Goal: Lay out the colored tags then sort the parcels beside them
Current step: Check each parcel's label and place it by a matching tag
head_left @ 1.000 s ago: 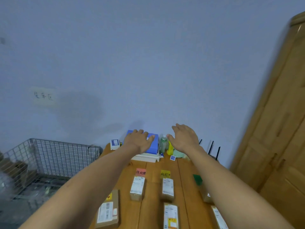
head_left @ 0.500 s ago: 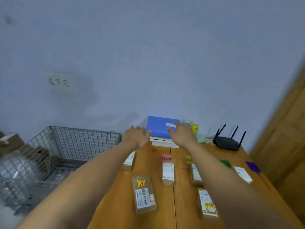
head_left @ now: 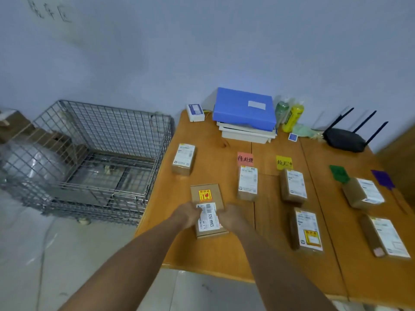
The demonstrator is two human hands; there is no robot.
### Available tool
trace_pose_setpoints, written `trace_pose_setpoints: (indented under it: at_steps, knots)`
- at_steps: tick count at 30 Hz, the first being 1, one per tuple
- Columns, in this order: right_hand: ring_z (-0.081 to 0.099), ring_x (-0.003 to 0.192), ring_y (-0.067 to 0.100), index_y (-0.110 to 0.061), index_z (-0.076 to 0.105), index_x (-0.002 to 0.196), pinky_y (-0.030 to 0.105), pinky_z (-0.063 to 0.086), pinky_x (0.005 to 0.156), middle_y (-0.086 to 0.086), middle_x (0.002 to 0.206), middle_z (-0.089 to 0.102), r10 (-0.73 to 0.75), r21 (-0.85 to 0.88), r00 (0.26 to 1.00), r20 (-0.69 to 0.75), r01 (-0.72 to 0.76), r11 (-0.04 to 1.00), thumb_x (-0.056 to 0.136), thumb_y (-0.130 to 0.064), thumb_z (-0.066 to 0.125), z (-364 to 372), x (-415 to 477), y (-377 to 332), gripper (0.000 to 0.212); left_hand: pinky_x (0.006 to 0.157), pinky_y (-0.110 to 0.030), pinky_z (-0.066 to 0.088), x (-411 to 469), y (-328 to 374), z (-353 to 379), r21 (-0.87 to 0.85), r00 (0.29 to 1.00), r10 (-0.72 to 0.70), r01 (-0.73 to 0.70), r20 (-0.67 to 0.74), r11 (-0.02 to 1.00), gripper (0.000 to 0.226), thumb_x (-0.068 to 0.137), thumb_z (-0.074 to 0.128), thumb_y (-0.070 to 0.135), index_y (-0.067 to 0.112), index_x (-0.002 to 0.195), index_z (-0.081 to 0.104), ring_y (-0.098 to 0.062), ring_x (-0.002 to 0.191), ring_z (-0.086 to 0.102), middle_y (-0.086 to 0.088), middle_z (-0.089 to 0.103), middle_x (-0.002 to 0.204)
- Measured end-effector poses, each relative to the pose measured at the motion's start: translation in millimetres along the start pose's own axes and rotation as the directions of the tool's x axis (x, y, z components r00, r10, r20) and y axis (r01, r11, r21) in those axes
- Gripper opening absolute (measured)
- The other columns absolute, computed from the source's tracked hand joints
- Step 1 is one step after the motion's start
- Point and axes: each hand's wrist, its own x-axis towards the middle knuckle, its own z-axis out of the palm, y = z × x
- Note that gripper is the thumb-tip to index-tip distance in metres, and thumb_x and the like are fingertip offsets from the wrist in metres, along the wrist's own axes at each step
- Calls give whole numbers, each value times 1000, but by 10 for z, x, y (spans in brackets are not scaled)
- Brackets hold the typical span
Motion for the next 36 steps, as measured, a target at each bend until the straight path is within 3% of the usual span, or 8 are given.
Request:
trace_pose_setpoints:
  at_steps: [4,10,13,16,20,26,30,36]
  knots:
    - [68,88,23,-10,67,122,31,52,67,10,110,73,52,84,998,41,-56,995,98,-20,51,288,172,223,31,100,-31,50,190,-204,343,-126,995,-5,17,95,992,38,105,50,27,17,140,57,-26,121,64,-7,65,139]
    - [71,90,20,-10,71,107,35,60,75,5,105,74,107,197,994,-4,-104,975,93,-7,58,217,265,274,20,76,-41,62,117,-178,273,-346,996,-80,89,40,934,29,97,58,9,22,121,49,-26,107,65,-3,63,118]
    - [66,88,10,-16,67,111,23,54,66,-4,103,71,51,310,997,-61,-29,950,92,-1,61,-28,93,81,25,76,-43,63,-5,-82,68,-447,997,-75,81,32,891,33,94,58,-2,23,113,48,-27,107,64,-3,63,115]
    - [64,94,10,-24,54,112,24,53,68,-4,109,66,-11,447,992,-128,67,892,91,3,61,-350,-122,-166,35,83,-50,63,-193,114,-206,-549,998,-27,-10,-58,836,38,89,59,-6,22,113,50,-27,105,67,-6,68,115]
    - [72,97,22,-24,47,113,49,62,84,3,112,71,-84,583,987,-137,149,798,88,6,62,-807,-463,-454,42,88,-47,62,-559,505,-652,-588,969,127,-230,-211,775,56,87,62,-11,20,132,50,-25,105,69,-6,69,116]
    - [72,98,22,-21,50,118,47,62,83,4,114,70,-148,678,957,-251,283,679,84,6,71,-1530,-1078,-839,48,83,-36,60,-1164,1082,-1298,-587,895,309,-445,-323,676,49,93,65,2,19,137,51,-23,102,70,-8,66,119]
    - [72,102,31,-17,44,123,61,57,88,9,115,73,-190,774,942,-275,334,537,80,14,69,-1809,-1390,-1036,59,100,-54,52,-1558,1364,-1478,-706,891,346,-445,-292,551,51,89,76,22,25,131,47,-23,110,67,-2,70,120]
    - [76,94,21,-14,47,130,50,58,90,3,105,79,-282,819,918,-279,381,430,86,4,71,-1996,-1699,-1128,54,67,-39,63,-1963,1749,-1562,-777,819,468,-518,-331,358,56,89,76,4,23,130,42,-27,97,77,-8,75,116]
